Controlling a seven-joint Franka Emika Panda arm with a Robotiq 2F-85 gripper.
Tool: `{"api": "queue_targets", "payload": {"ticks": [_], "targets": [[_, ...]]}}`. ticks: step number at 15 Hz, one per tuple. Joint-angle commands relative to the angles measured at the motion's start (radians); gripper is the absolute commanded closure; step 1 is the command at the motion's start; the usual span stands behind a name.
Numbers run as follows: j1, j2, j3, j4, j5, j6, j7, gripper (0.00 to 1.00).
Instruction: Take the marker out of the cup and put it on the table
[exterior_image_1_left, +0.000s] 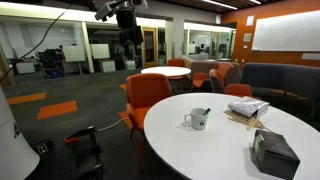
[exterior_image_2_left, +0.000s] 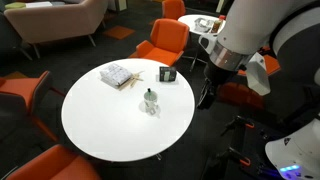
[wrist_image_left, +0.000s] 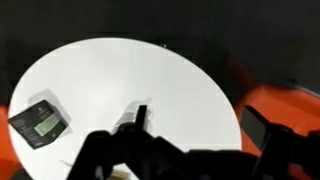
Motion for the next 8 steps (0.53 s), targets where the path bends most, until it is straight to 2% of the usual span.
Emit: {"api": "queue_targets", "payload": {"ticks": [1, 6, 8], "targets": [[0.011, 0.001, -0.011, 0.002, -0.005, -0.002, 0.004, 0.0], [0.011, 0.001, -0.011, 0.002, -0.005, -0.002, 0.004, 0.0], [-0.038, 0.031, 0.025, 0.007, -0.083, 0.049, 0.146, 0.0]]}}
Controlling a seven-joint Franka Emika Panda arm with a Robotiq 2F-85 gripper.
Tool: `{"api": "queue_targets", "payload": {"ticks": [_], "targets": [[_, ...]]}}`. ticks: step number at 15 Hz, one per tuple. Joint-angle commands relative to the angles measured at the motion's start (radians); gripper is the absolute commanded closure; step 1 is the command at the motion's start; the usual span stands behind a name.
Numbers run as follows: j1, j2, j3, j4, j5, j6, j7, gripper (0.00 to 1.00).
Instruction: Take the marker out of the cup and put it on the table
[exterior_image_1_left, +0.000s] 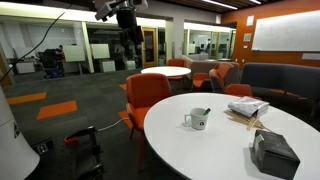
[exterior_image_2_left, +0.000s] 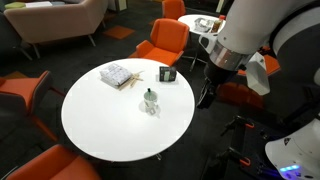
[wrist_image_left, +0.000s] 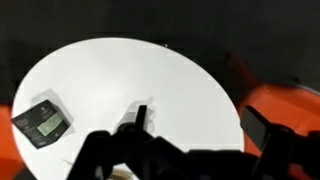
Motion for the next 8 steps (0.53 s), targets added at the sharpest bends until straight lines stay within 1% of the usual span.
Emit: {"api": "queue_targets", "payload": {"ticks": [1, 3, 5, 6, 8], "targets": [[-0.058, 0.055, 0.035, 0.02, -0.11, 0.055, 0.205, 0.0], [-0.102, 0.128, 0.031, 0.035, -0.182, 0.152, 0.321, 0.0], [-0.152, 0.23, 0.013, 0.071, -0.261, 0.24, 0.43, 0.0], [-0.181, 0.294, 0.0, 0.096, -0.318, 0.287, 0.488, 0.0], [-0.194, 0.42, -0.047, 0.174, -0.385, 0.315, 0.582, 0.0]]}}
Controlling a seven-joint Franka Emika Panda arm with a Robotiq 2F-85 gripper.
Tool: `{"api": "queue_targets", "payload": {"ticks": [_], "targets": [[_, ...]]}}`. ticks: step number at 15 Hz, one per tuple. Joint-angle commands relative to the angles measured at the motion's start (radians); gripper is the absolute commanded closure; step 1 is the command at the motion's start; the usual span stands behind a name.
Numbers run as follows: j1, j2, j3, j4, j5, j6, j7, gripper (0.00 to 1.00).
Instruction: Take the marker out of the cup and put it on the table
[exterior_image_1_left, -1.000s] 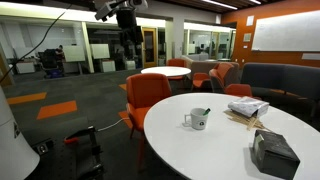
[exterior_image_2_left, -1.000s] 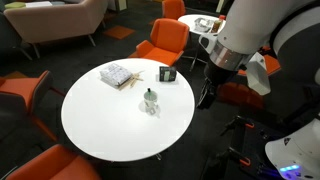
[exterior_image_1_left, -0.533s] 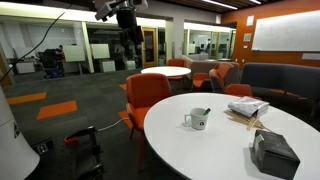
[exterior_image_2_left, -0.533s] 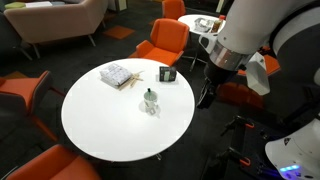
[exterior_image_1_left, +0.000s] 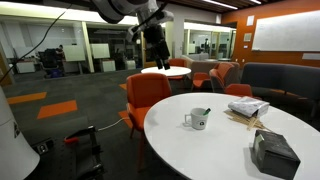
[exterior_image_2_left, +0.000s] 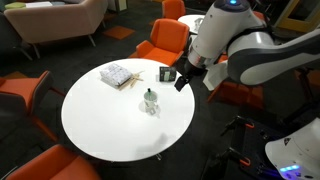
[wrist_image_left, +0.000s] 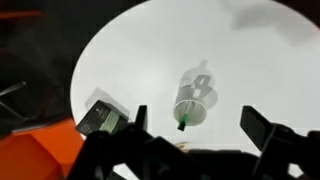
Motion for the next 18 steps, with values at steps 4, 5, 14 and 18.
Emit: {"api": "queue_targets", "payload": {"ticks": [4, 5, 14, 18], "targets": [[0.073, 0.415, -0.178, 0.32, -0.177, 0.071, 0.248, 0.23], [0.099, 0.471, -0.202, 0.37, -0.155, 0.075, 0.232, 0.25], [0.249, 0.858, -0.332, 0.746, 0.059, 0.068, 0.171, 0.32], [0.258, 0.928, -0.348, 0.821, 0.146, 0.064, 0.173, 0.48]]}}
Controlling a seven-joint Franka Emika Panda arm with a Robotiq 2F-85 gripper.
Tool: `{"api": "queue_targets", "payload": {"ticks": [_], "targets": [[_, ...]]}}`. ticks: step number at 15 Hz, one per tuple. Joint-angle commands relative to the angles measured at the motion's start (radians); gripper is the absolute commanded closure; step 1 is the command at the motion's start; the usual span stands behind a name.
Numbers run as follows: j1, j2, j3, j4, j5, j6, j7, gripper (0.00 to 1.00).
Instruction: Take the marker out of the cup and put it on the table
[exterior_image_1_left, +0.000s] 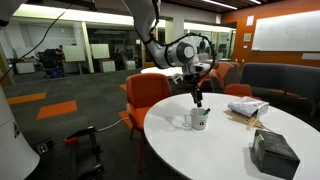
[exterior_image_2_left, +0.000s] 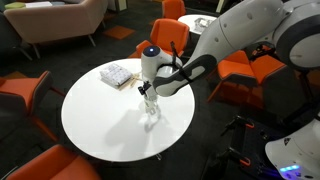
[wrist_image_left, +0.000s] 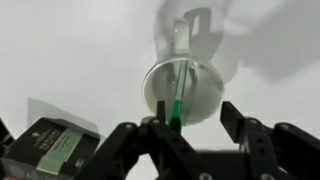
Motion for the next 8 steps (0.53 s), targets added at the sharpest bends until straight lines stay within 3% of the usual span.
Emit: {"api": "queue_targets", "payload": {"ticks": [1, 8], "targets": [[0.028, 0.051, -0.031, 0.07, 0.08, -0.026, -0.014, 0.45], [0.031, 0.125, -0.057, 0.135, 0.159, -0.038, -0.005, 0.49]]}}
